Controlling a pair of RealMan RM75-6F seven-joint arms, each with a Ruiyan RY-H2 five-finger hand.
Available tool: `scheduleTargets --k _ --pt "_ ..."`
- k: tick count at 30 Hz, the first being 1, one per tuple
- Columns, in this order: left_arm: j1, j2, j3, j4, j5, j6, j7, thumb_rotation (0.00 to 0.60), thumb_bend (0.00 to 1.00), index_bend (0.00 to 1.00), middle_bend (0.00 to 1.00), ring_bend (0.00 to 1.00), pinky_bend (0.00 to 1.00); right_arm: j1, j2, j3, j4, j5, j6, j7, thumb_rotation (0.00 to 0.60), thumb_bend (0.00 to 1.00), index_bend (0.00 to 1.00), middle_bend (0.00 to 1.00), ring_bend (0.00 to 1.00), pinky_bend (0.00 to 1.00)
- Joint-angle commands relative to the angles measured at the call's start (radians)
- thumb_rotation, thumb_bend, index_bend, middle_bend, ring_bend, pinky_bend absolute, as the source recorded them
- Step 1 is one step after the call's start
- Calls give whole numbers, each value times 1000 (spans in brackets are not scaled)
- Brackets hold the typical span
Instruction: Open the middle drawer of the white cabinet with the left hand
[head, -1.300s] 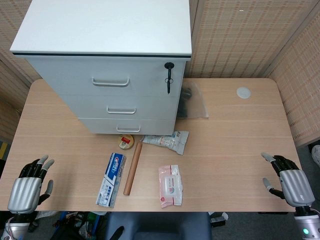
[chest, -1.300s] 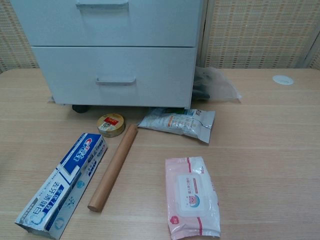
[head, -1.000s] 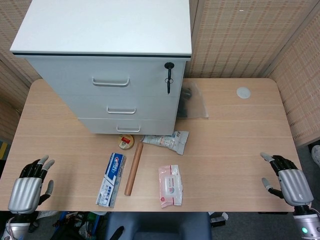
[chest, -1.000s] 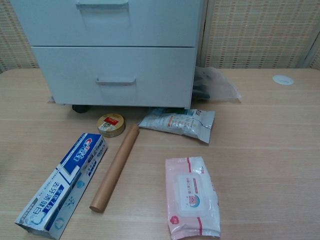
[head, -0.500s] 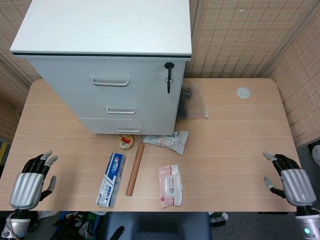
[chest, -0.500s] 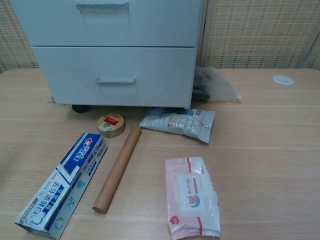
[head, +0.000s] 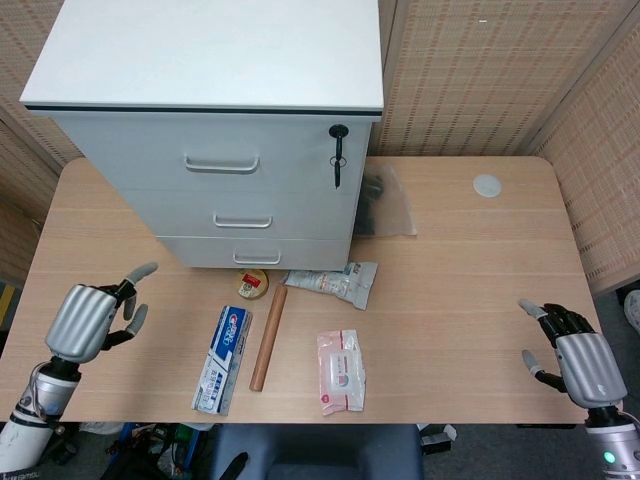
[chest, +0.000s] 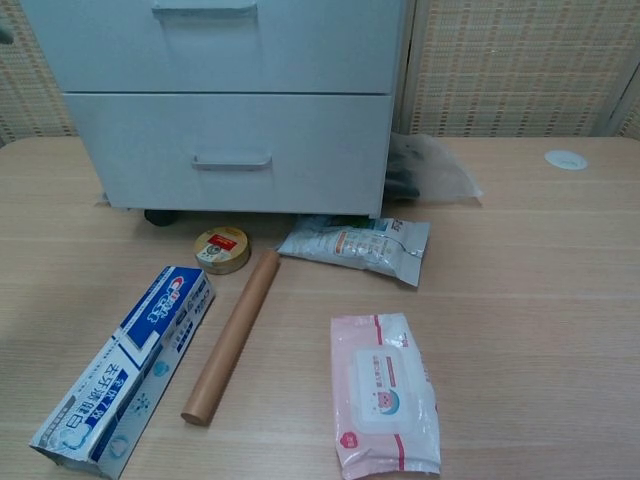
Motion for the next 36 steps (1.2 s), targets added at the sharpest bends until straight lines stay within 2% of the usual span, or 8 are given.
scheduleTargets --k 1,8,20,27,36 --pt "-45 19 -32 -14 -4 -33 -33 600 467 183 817 867 1000 1 0 -1 0 1 -2 -1 600 289 163 281 173 233" --pt "-143 32 -78 -59 -37 -119 -20 600 512 183 909 955 1000 4 -4 -3 2 0 -6 1 600 289 163 281 173 233" --pt "-282 -11 -128 -49 -176 -258 27 600 528 186 920 965 1000 -1 -8 -8 18 9 -9 14 600 289 163 281 174 233" --pt "-338 -31 -139 -24 -246 -313 43 600 528 187 920 965 1000 -7 -9 -10 28 20 -9 23 600 289 162 281 174 233" --pt "-374 -46 -138 0 -288 -329 47 600 529 201 920 965 1000 -9 -12 -9 40 27 -10 32 600 288 163 281 173 233"
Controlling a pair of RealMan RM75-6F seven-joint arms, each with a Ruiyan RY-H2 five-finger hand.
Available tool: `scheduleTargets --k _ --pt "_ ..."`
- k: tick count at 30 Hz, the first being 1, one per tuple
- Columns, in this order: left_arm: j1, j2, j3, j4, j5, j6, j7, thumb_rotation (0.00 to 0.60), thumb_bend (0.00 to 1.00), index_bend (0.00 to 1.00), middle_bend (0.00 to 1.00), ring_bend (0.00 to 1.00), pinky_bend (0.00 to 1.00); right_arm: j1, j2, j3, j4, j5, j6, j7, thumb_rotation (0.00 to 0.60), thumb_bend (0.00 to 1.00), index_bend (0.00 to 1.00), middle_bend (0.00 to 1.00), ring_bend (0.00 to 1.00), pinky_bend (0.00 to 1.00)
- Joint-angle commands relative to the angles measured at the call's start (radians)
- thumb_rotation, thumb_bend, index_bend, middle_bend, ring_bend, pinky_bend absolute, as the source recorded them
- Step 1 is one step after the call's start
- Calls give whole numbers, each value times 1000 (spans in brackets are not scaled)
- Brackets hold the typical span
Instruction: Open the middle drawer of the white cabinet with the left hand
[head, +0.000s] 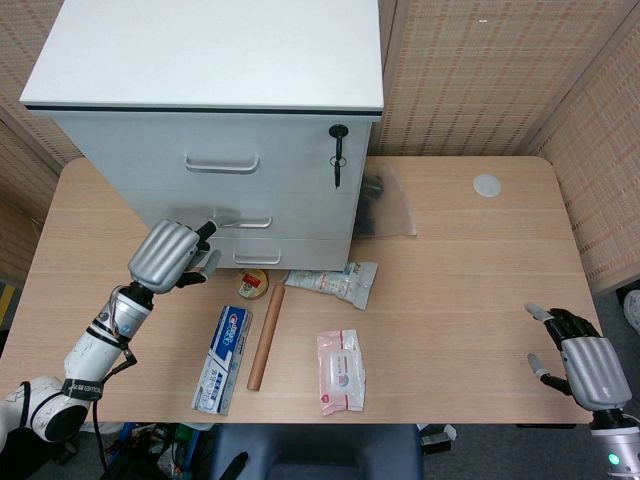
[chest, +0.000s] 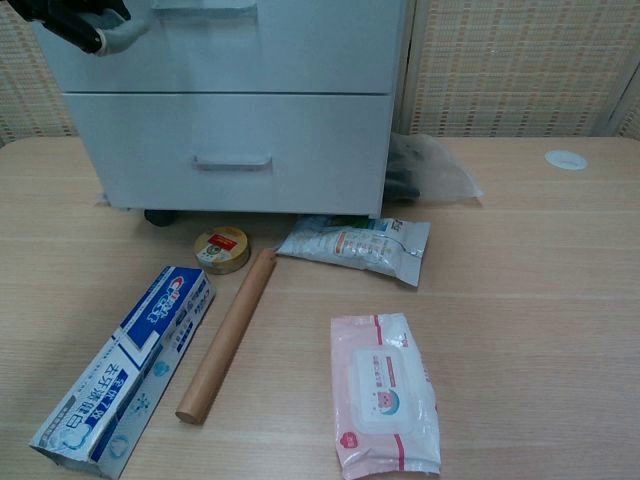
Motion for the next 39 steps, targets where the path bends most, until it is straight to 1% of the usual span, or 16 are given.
scheduleTargets --k 1,18,25,39 --pt "-5 0 4 2 -6 -3 2 600 529 202 920 965 1000 0 -1 0 2 2 -1 2 600 289 163 281 173 233" --pt "-35 6 27 10 -46 -18 14 600 528 233 920 965 1000 -2 -6 1 11 7 -3 9 600 289 163 281 174 233" --pt "-35 21 41 -7 -39 -15 15 600 526 246 920 965 1000 -1 -7 2 13 7 -4 10 600 289 162 281 173 233" --pt "-3 61 81 -59 15 33 21 600 528 251 920 965 1000 2 -6 3 8 6 -7 3 600 289 163 281 173 233"
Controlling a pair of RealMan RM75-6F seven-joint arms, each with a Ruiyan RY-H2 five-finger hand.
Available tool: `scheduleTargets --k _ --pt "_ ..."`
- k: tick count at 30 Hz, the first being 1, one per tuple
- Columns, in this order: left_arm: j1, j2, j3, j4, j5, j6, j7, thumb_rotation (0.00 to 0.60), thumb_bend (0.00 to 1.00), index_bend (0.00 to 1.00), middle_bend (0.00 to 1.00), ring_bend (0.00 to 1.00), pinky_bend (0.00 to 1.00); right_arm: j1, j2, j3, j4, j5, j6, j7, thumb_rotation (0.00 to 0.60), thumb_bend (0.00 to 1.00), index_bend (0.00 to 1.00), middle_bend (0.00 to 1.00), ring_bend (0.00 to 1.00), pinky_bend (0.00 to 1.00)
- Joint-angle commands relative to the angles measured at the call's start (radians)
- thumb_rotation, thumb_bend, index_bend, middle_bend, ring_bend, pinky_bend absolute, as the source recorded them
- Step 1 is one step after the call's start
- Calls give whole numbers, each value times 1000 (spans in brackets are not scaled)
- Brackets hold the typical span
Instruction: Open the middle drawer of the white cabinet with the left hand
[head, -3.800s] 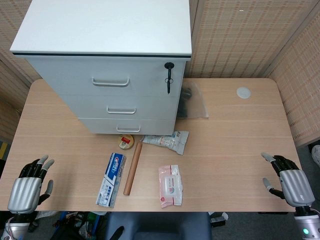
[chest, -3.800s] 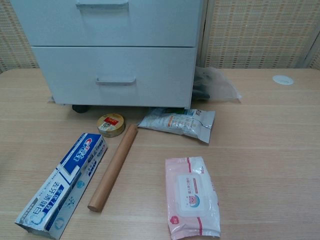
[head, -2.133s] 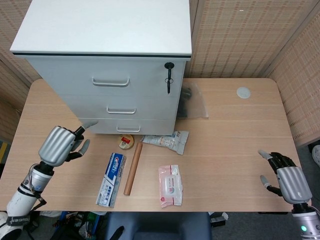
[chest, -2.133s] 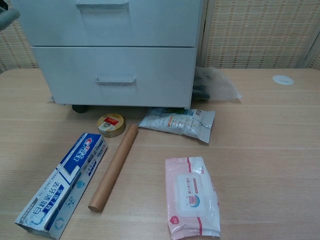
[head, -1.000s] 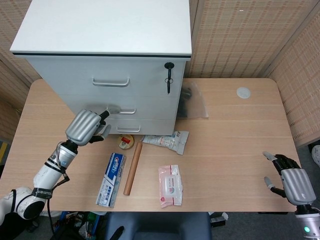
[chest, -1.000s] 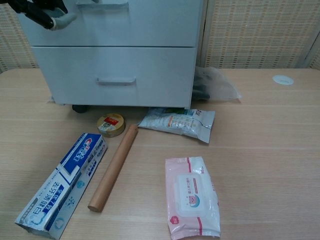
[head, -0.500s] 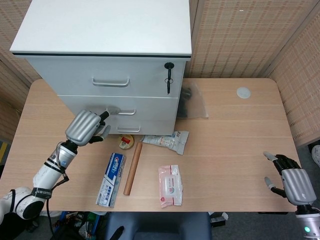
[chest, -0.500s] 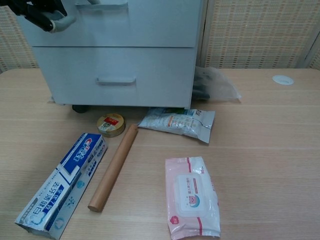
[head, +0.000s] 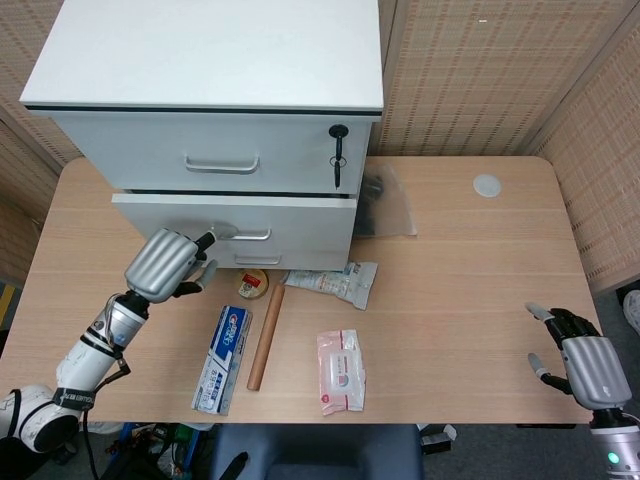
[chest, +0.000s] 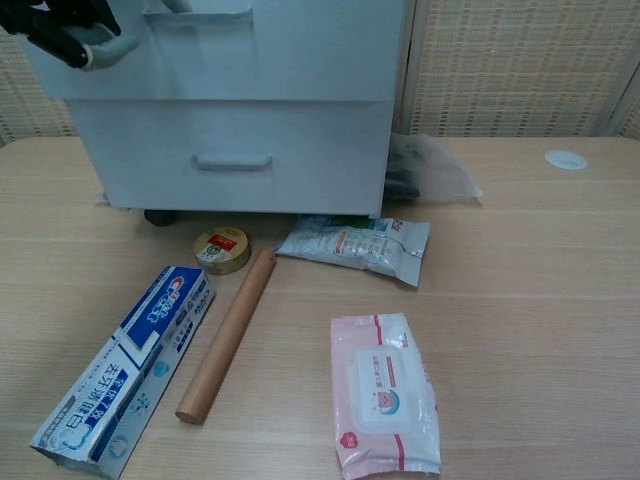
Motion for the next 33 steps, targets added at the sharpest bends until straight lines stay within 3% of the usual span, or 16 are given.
scheduleTargets --k 1,33 --pt "6 10 9 -11 5 1 4 600 528 251 920 965 1000 0 1 0 -1 0 0 -1 600 289 163 281 174 233" --pt "98 102 87 -127 142 95 6 600 527 251 920 965 1000 6 9 1 -26 -5 -4 -26 600 289 162 281 173 233"
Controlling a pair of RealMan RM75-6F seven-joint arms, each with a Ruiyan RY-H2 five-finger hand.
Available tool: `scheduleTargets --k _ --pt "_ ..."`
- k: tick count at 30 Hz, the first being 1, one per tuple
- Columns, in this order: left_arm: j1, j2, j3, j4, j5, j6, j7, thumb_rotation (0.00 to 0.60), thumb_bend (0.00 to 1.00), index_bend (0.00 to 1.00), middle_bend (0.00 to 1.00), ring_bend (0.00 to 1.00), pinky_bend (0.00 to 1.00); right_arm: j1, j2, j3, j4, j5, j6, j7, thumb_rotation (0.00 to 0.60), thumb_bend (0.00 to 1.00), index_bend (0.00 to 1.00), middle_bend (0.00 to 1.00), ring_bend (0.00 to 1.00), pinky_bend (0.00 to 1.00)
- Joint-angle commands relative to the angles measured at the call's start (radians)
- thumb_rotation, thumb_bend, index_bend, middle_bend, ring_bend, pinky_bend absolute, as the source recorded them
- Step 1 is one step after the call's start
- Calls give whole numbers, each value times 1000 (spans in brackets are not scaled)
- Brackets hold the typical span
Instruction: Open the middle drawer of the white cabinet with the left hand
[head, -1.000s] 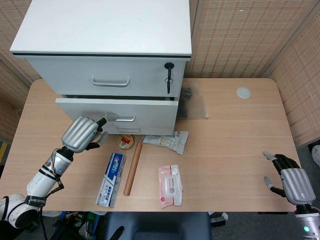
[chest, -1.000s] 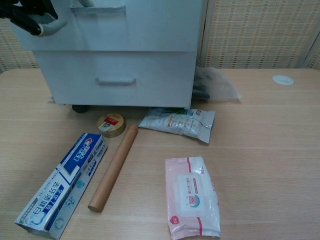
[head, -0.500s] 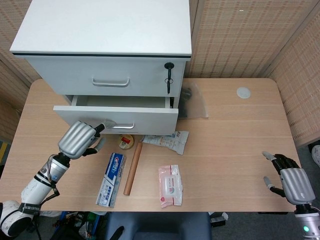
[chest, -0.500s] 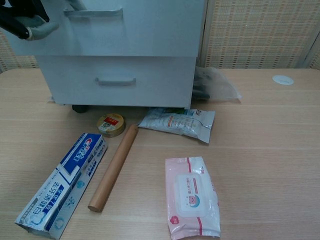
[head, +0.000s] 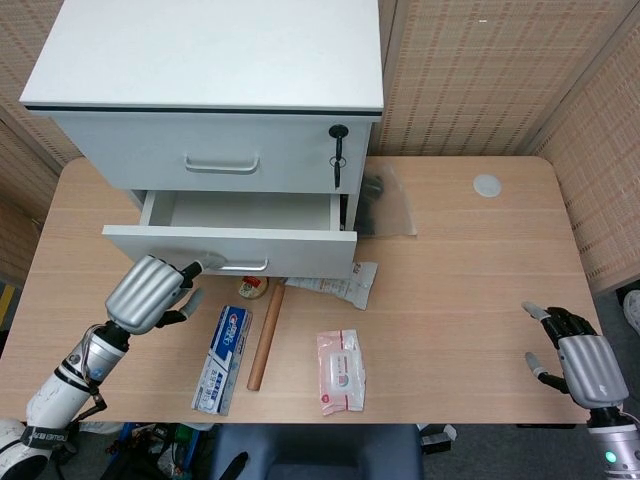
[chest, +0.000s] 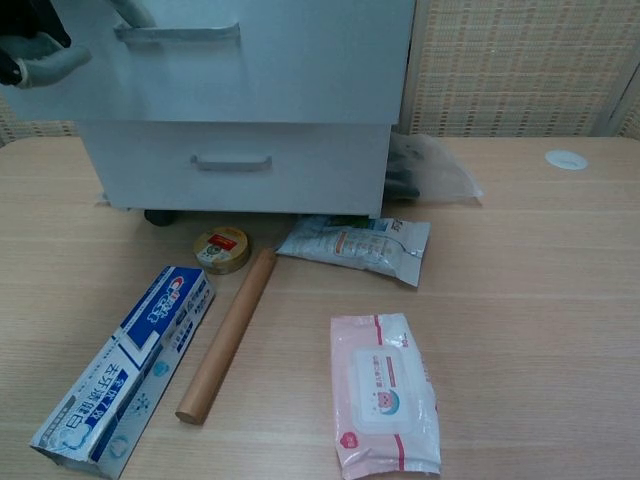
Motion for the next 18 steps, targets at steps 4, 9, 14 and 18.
scheduleTargets --k 4,9,14,18 --pt "17 12 11 -17 18 15 6 600 528 251 920 965 1000 0 2 0 -3 0 1 -2 600 289 162 281 173 233" --pt "33 21 19 -30 30 31 12 600 527 251 920 965 1000 1 3 0 -5 -1 0 -2 600 289 162 281 174 233" --pt "51 31 30 -43 41 42 21 600 528 252 920 965 1000 3 3 0 -4 -4 -1 -1 600 289 163 281 173 233" --pt "65 37 41 -54 48 47 27 600 528 252 920 965 1000 5 1 1 -2 -3 -3 1 600 289 162 281 173 233"
